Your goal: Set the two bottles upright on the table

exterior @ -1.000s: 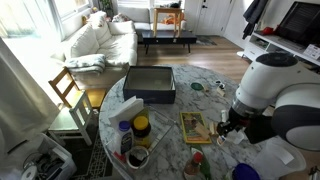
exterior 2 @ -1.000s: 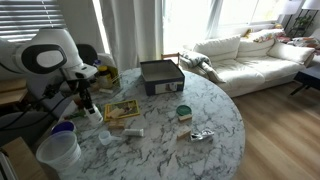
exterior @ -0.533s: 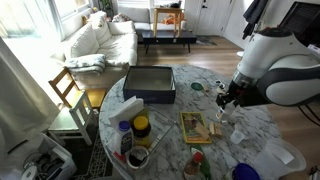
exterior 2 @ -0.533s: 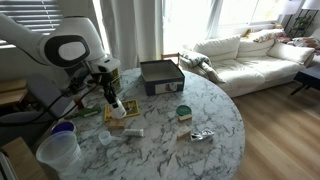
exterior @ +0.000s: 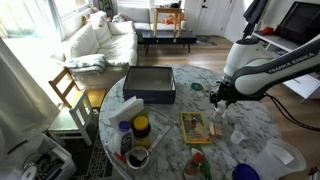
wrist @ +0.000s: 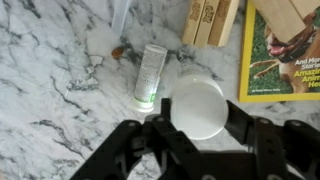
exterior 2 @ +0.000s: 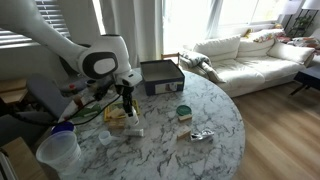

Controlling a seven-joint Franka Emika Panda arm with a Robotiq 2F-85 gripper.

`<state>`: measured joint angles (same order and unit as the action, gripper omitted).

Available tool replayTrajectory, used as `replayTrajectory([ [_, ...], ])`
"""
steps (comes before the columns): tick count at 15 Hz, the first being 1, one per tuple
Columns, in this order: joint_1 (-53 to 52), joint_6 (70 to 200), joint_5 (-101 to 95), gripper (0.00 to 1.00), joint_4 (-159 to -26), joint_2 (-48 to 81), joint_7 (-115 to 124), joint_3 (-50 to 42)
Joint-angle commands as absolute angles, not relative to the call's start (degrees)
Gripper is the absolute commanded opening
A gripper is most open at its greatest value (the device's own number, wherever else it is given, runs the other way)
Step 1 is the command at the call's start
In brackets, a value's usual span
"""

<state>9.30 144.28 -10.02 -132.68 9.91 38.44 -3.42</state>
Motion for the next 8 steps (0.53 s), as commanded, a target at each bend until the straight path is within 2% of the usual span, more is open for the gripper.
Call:
replayTrajectory([
  [1, 7.6, 144.9, -3.6, 0.28, -128.4, 16.1, 36.1, -5.4],
  [2, 7.3, 145.1, -2.7, 0.28, -127.9, 16.9, 36.0, -5.8],
  [3, 6.8, 145.0, -2.4, 0.78, -127.6, 17.0, 36.2, -6.3],
  [4, 6.4, 144.8, -2.2, 0.80, -127.8, 15.9, 36.1, -6.6],
  [7, 4.8, 143.0, -1.8, 0.99, -130.4, 11.1, 35.4, -6.2],
  [8, 4.4, 142.1, -1.3, 1.00, -131.3, 9.8, 34.5, -5.8],
])
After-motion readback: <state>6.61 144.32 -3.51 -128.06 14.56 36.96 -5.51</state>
